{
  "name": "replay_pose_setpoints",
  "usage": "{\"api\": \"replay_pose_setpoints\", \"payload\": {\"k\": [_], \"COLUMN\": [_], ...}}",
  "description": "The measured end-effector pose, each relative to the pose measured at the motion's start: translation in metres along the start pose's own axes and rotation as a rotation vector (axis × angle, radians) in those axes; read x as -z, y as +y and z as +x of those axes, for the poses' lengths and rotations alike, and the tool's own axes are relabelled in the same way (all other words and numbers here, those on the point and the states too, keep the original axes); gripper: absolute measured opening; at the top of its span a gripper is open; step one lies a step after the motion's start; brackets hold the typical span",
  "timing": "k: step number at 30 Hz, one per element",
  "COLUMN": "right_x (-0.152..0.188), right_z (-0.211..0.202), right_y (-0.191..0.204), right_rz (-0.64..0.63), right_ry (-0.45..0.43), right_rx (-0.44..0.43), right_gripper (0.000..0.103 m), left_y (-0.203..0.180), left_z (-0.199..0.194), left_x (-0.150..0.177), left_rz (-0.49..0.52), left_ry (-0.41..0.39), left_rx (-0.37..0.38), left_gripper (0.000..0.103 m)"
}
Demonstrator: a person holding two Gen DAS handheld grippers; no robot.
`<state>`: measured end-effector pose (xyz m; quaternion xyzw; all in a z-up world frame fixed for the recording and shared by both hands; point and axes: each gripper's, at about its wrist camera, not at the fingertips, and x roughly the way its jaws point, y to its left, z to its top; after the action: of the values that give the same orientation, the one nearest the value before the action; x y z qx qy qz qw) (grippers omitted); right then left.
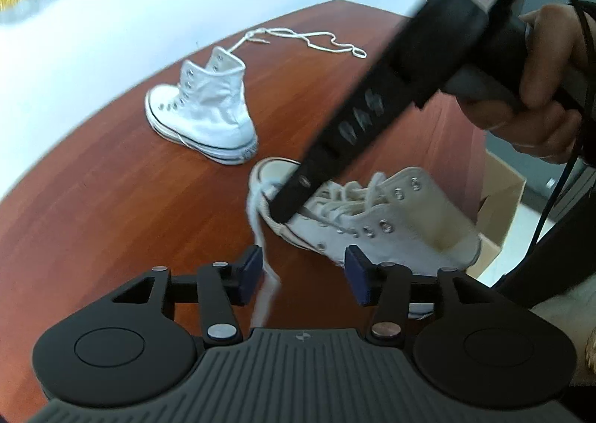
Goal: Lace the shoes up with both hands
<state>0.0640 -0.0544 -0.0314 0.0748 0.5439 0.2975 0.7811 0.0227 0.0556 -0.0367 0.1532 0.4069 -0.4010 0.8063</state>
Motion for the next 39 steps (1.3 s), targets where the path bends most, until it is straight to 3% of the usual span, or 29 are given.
{"api": "replay_pose_setpoints", "payload": {"k": [7, 10, 12, 16, 23, 25, 26, 28, 32, 39], "right_x": [-0.004, -0.006, -0.009, -0.012, -0.015, -0.015, -0.015, -0.014, -0.014, -0.016], "right_z": [-0.007, -0.006, -0.007, -0.010, -0.011, -0.012, -0.013, -0.013, -0.015, -0.020], "right_y": [0.009, 0.010, 0.010, 0.010, 0.006, 0.006, 0.006, 0.006, 0.004, 0.003], "right_rz": [-0.024, -0.033, -0.044, -0.059, -0.081, -0.088, -0.092, -0.100, -0.119, -0.146], "right_ry": [0.011, 0.012, 0.008, 0.008, 0.013, 0.015, 0.017, 0.022, 0.025, 0.016], "right_rx": [-0.037, -0.053, -0.068, -0.084, -0.094, -0.097, -0.100, -0.104, -0.112, -0.117], "right_gripper": [0.001, 0.001, 0.001, 0.001, 0.001, 0.001, 0.001, 0.001, 0.001, 0.002], "left_y": [-0.001, 0.008, 0.015, 0.020, 0.010, 0.009, 0.010, 0.010, 0.005, 0.000], "left_z": [0.013, 0.019, 0.022, 0.028, 0.033, 0.032, 0.033, 0.035, 0.035, 0.028], "left_x": [0.002, 0.002, 0.004, 0.005, 0.002, 0.003, 0.003, 0.003, 0.003, -0.001], "left_rz": [-0.103, -0.184, -0.246, -0.318, -0.338, -0.355, -0.365, -0.383, -0.388, -0.390], "left_ry": [-0.034, -0.034, -0.027, -0.018, -0.015, -0.020, -0.022, -0.028, -0.043, -0.073], "left_rx": [0.060, 0.081, 0.090, 0.104, 0.113, 0.105, 0.105, 0.108, 0.076, -0.061], "left_gripper": [0.061, 0.047, 0.023, 0.021, 0.021, 0.016, 0.007, 0.006, 0.001, 0.001]}}
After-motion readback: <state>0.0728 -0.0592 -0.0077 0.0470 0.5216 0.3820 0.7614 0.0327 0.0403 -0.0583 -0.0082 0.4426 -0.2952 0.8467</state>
